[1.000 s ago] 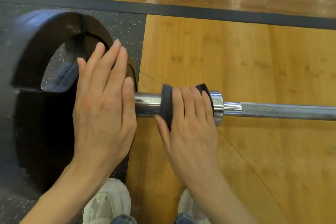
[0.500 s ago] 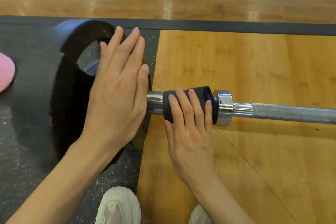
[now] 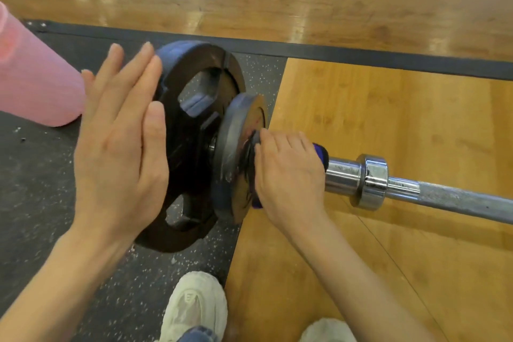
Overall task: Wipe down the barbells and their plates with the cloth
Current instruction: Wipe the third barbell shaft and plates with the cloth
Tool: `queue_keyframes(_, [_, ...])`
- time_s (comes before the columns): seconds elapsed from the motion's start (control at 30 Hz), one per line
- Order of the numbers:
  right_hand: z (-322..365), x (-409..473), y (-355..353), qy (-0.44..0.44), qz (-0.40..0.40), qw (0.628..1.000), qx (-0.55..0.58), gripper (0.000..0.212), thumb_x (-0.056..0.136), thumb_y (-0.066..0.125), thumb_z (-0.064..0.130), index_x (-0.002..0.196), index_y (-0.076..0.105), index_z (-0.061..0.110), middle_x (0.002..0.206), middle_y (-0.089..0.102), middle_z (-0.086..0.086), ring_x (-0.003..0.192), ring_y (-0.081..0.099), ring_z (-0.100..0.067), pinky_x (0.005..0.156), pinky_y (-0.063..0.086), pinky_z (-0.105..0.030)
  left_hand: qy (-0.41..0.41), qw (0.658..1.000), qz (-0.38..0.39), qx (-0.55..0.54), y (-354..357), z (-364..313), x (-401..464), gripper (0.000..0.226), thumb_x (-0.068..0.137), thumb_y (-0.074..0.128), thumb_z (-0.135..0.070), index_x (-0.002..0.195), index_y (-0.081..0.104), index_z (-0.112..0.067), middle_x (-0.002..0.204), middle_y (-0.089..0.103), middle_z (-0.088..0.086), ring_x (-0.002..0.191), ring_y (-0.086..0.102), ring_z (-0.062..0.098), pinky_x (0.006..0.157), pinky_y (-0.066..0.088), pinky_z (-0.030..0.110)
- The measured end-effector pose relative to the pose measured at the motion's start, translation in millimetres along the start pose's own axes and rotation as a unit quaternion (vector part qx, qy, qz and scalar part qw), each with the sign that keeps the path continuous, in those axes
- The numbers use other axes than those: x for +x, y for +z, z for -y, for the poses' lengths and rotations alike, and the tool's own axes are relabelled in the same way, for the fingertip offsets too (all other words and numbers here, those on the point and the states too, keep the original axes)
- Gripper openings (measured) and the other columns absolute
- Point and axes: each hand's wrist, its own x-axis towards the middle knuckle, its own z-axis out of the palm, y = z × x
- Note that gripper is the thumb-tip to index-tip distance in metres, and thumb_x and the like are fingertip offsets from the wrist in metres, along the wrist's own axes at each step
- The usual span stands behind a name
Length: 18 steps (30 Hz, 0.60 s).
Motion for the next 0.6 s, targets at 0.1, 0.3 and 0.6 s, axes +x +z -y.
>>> queue_keyframes(0.1, [13,-13,3,0.028,-0.025,0.999,-0.002,0.033,0.100,0.042,0.014,0.120,0.066,0.002,0.116,0.069,-0.016,0.111,0.064,-0.035,0.107,0.042,-0.048,-0.015,1.000,-0.011,-0.002,0,1,-4,0.044,0.107,0.031,-0.010,0.148,0.042,0.003,0.155,0.035,0.003,0.151,0.019,0.020,0.126,0.009,0.049])
queue_keyframes(0.3, [-2,-35,6,-0.061,-0.035,0.997,-0.018,0.043,0.104,0.044,0.018,0.144,0.051,0.004,0.145,0.054,-0.013,0.138,0.047,-0.032,0.122,0.023,-0.048,-0.012,1.000,0.001,0.026,-1,-1,-10,0.046,0.107,0.030,-0.012,0.150,0.040,0.001,0.158,0.038,0.008,0.152,0.021,0.021,0.127,0.006,0.042])
queue_keyframes(0.6, [-3,-20,-16,-0.027,0.048,0.998,-0.035,0.051,0.102,0.030,0.037,0.141,0.055,0.014,0.133,0.061,-0.009,0.131,0.051,-0.033,0.112,0.033,-0.057,0.061,0.994,0.082,-0.027,-25,39,-10,0.051,0.106,0.027,-0.019,0.153,0.034,-0.001,0.163,0.029,0.004,0.155,0.013,0.017,0.127,0.004,0.042])
